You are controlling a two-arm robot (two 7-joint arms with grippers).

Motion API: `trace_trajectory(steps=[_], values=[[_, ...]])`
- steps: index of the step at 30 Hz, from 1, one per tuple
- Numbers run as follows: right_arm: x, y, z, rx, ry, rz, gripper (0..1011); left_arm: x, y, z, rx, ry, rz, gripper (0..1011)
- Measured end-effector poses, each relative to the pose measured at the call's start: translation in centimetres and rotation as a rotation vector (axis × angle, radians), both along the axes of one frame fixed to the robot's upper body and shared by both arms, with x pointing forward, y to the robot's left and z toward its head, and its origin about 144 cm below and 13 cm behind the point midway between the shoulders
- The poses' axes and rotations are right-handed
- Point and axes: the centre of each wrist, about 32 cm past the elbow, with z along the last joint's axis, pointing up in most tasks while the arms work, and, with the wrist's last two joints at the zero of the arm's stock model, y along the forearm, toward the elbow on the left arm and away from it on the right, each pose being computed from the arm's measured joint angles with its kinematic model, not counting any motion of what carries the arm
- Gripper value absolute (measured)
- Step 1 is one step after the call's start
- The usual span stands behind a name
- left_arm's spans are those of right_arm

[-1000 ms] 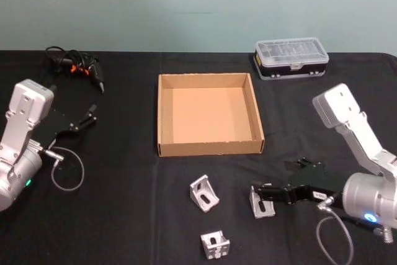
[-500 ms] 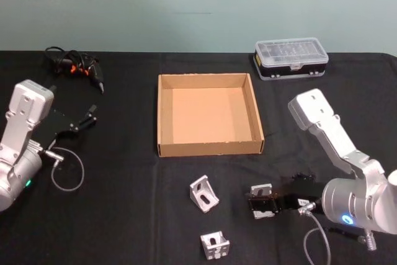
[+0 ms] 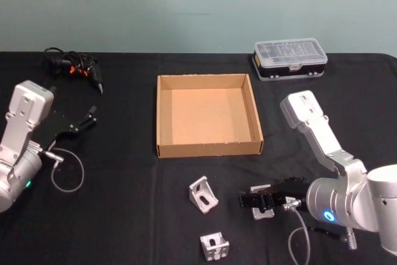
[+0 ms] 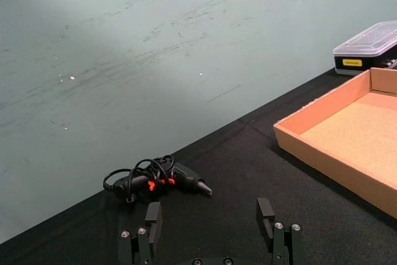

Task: Use one hand to pick up the angle iron from the table and place it into the box.

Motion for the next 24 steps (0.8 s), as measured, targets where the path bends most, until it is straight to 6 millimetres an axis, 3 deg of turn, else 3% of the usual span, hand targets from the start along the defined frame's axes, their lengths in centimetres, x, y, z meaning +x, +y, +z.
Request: trace_trajectory(steps=[24], values=[[0.63, 0.95, -0.76, -0.033, -0.03, -0.018, 1000, 0.0, 0.0, 0.0, 0.0, 0.0, 0.0, 1000]])
